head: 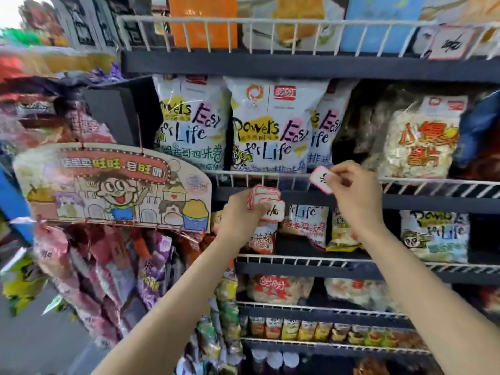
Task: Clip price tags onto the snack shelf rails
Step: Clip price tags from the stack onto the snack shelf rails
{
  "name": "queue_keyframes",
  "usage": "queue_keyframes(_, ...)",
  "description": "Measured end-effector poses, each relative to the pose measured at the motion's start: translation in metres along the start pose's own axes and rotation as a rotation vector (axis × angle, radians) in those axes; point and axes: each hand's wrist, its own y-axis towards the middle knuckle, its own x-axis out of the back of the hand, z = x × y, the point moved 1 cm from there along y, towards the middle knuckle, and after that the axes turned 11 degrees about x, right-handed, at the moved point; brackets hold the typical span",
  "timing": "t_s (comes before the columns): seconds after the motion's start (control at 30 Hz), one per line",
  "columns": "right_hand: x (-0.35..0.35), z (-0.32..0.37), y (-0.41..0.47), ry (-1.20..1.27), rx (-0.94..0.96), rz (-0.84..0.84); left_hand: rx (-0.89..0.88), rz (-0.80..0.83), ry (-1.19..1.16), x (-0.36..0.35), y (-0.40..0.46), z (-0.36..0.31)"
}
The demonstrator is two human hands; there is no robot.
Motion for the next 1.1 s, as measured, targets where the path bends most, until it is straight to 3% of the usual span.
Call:
queue_keyframes(0.2,0.007,-0.01,0.001,-0.03,0.081,0.043,-0.089,-0.002,0.19,-0.014,0.007,-0.004)
queue_keyframes(0.37,0.002,-0.004,0.006,-0.262,0.28,0.12,-0.08,0.09,0.153,-0.024,0.01,-0.009)
queue_keyframes(0.8,-0.009,-0.004,0.01,-0.499,0.509,0.184,-0.165,0.019,0.209,-0.025,0.007,-0.007)
queue_keyframes(0.97,-0.005,-0.002,0.013,-0.407,0.459,0.203,-0.221,0.011,0.382,-0.015,0.001,-0.007)
queue_keyframes(1.1,-0.008,0.004,0.017,-0.356,0.478,0.126,-0.249,0.043,0.528,-0.004,0.006,-0.007)
